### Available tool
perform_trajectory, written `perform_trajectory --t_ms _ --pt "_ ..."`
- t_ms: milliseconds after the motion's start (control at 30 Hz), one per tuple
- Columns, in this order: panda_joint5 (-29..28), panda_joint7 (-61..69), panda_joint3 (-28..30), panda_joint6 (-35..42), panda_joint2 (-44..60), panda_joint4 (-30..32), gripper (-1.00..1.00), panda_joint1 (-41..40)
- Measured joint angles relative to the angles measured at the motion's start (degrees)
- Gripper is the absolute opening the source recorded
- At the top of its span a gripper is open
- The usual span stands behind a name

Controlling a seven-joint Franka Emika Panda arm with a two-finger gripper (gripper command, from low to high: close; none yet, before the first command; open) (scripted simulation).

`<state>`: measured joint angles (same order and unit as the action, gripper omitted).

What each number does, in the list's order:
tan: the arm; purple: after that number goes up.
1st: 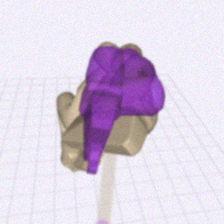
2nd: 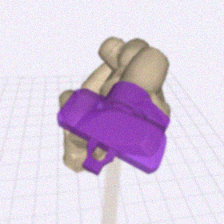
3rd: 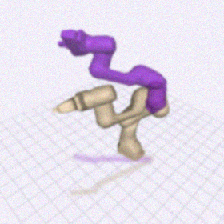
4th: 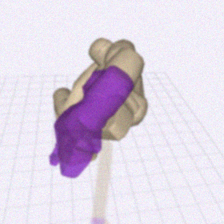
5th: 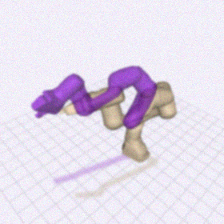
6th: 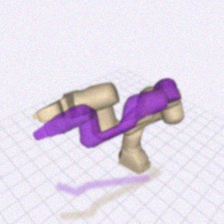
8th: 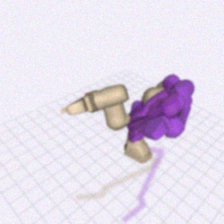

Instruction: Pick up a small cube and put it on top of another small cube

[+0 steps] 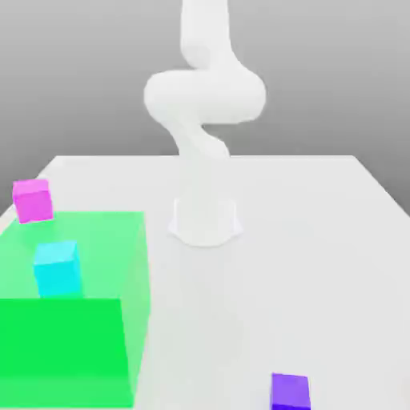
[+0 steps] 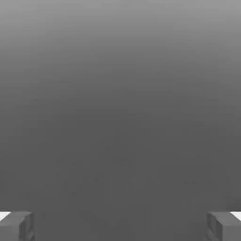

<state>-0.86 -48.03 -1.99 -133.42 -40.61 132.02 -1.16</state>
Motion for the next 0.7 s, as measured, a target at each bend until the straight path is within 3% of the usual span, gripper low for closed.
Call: perform_trajectory --t_ms 400,700 --pt "-6.1 -12.0 -8.0 -7.9 25.3 1.2 0.0 -3.4" --pt "-10.0 -20.4 -10.1 -13.8 43.9 2.0 0.0 -1.9"
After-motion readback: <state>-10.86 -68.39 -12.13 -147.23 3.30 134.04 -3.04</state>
